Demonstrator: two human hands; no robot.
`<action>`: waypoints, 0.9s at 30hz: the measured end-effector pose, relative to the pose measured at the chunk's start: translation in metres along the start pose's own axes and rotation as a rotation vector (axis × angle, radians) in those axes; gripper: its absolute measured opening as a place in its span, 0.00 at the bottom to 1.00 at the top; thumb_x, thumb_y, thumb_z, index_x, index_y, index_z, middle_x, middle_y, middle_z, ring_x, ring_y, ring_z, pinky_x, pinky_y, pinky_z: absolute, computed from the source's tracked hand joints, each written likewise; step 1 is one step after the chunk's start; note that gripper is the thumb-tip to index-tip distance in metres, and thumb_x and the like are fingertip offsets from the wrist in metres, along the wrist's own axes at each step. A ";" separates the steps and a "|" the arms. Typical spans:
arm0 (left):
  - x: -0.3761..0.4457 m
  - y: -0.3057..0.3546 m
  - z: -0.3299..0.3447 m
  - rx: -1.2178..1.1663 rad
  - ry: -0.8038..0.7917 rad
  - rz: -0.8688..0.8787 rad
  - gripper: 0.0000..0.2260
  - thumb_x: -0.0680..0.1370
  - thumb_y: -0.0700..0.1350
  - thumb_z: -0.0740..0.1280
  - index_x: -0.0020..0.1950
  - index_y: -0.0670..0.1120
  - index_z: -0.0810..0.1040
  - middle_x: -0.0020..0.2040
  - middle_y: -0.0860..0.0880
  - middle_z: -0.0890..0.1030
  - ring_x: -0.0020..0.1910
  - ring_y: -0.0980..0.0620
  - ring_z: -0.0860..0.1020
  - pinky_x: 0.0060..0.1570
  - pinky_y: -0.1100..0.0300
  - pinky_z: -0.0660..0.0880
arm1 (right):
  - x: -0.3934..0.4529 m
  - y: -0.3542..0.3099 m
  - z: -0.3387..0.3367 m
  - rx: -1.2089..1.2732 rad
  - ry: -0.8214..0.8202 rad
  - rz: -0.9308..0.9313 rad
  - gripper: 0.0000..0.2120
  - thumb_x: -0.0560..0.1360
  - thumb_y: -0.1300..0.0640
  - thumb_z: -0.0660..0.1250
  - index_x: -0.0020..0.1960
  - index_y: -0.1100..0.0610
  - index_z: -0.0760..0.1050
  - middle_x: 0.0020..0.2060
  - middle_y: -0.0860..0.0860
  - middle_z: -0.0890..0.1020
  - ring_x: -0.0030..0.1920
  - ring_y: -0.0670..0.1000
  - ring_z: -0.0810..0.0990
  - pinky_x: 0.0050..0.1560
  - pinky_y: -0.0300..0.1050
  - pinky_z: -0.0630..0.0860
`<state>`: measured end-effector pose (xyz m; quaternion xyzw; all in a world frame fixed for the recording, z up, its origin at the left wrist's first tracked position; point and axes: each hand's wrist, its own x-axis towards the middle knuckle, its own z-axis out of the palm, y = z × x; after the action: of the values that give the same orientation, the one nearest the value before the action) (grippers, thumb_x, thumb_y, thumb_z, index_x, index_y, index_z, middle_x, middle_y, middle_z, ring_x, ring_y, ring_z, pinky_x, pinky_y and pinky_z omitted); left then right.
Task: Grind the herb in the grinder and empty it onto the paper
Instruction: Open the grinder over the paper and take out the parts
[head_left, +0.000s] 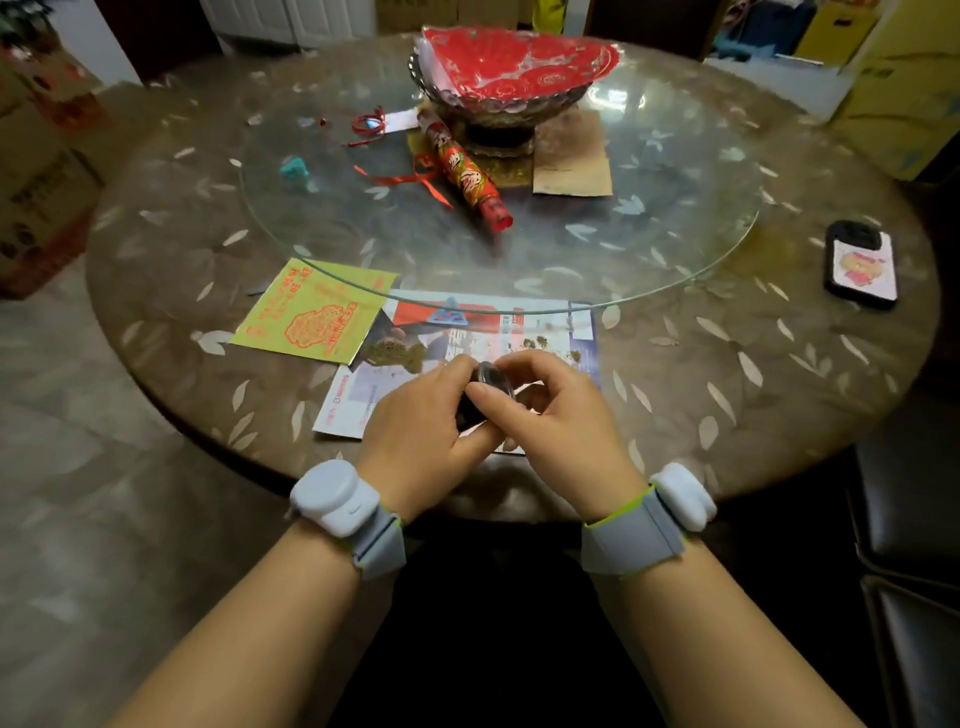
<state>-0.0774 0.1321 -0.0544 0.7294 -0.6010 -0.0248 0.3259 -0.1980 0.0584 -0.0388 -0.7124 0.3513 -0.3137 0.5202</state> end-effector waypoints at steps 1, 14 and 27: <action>0.000 -0.001 0.001 0.017 0.004 -0.005 0.13 0.70 0.60 0.59 0.43 0.52 0.65 0.35 0.54 0.72 0.36 0.46 0.74 0.30 0.55 0.66 | 0.001 -0.001 -0.001 -0.038 0.001 -0.009 0.15 0.64 0.42 0.71 0.45 0.51 0.79 0.40 0.49 0.82 0.37 0.55 0.80 0.40 0.54 0.79; -0.001 -0.008 0.000 -0.005 0.109 -0.010 0.16 0.69 0.59 0.59 0.43 0.47 0.72 0.33 0.48 0.77 0.34 0.43 0.76 0.28 0.54 0.70 | 0.001 -0.021 0.005 -0.341 0.005 -0.147 0.14 0.67 0.47 0.71 0.40 0.59 0.78 0.37 0.55 0.78 0.40 0.53 0.75 0.43 0.45 0.72; -0.003 -0.013 -0.003 -0.002 0.065 0.015 0.20 0.72 0.60 0.57 0.46 0.44 0.74 0.36 0.47 0.79 0.35 0.42 0.76 0.29 0.55 0.70 | 0.000 -0.023 0.006 -0.546 -0.062 -0.234 0.13 0.74 0.48 0.67 0.43 0.59 0.77 0.38 0.53 0.75 0.40 0.49 0.70 0.38 0.37 0.61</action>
<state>-0.0658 0.1371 -0.0592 0.7249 -0.5956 0.0011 0.3462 -0.1889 0.0666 -0.0180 -0.8707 0.3223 -0.2436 0.2804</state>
